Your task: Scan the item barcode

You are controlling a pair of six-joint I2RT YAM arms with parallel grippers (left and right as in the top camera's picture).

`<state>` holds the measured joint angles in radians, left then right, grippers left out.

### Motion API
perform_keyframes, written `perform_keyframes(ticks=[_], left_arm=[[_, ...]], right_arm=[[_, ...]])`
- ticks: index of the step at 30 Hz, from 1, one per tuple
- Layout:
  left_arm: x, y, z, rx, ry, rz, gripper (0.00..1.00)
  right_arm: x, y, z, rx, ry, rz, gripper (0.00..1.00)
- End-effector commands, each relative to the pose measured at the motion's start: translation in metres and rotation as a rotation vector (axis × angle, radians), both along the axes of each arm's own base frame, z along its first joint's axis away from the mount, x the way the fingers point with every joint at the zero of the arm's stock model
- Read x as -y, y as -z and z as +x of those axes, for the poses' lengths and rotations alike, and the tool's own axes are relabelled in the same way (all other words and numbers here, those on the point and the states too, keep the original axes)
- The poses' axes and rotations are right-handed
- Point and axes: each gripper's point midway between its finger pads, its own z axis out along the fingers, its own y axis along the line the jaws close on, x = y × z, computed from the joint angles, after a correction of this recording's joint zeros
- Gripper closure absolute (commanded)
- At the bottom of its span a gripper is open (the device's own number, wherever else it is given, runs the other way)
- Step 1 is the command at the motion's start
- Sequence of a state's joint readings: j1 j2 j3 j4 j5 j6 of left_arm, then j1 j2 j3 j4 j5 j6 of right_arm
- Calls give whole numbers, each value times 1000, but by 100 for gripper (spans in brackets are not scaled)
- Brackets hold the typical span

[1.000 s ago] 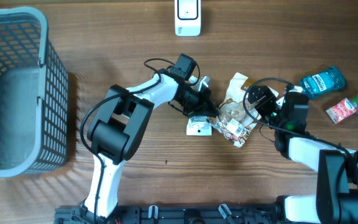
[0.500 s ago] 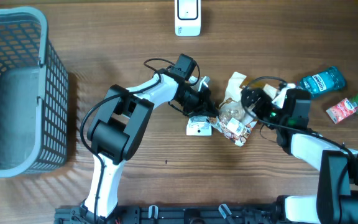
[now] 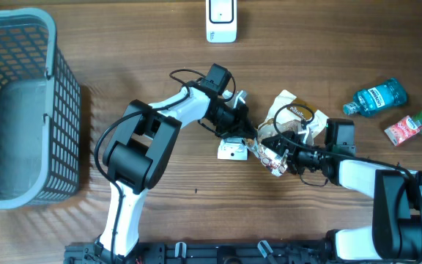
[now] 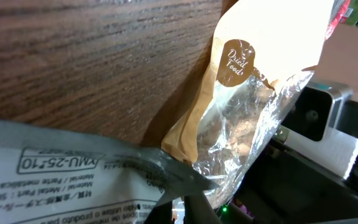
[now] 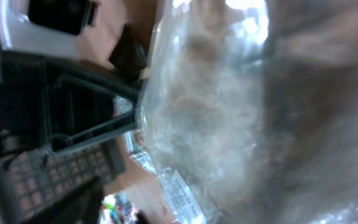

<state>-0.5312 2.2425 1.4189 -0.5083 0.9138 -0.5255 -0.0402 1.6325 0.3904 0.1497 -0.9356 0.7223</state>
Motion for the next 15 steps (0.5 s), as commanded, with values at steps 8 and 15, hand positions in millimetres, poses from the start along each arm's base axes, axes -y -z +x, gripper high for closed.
perform_keyframes(ticks=[8,15], left_arm=[[-18,43,-9,-38,-20,141,96],[-18,43,-9,-38,-20,141,96]], right_arm=[[88,116,-91,-500,325,-587,0],[128,120,-88,-507,457,-709,0]])
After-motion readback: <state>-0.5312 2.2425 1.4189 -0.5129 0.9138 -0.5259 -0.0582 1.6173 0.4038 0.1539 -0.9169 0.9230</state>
